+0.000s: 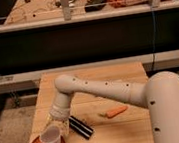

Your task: Place the ceramic cup in the ceramic bowl

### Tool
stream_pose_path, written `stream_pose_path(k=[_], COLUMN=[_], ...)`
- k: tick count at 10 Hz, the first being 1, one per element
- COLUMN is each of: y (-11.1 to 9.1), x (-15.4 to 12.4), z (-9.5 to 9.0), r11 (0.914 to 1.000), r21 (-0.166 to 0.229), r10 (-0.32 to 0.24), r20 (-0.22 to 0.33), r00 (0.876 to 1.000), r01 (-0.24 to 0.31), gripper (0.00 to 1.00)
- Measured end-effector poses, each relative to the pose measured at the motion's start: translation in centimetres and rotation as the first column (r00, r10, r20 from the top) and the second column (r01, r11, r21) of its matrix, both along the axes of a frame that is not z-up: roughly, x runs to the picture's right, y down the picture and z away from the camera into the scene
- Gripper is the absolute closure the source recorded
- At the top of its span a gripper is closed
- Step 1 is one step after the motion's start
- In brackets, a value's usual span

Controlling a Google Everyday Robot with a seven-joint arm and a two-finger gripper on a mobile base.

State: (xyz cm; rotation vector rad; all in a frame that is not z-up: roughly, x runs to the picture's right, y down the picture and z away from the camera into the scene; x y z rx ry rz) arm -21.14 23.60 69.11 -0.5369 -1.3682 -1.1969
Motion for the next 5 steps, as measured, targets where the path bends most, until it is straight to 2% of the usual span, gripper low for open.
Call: stream_pose_path(k=[2,3,4,5], y=[-1.0,-1.4,-2.1,-3.3], x=[-0.7,-0.8,-0.9,-0.8], z=[-0.9,-1.5,-2.2,-3.6], r11=[0.9998,0.9992,0.9979,0.9922], r21=[0.019,0.039,0.064,0.124], r10=[0.002,0.001,0.006,0.017], r20=[0.037,0.033,0.023,-0.009], r00=[0.999,0.999,1.0,1.0], r01=[-0.003,-0.003,-0.008,-0.015], gripper=[0.2,0.2,0.2,0.2])
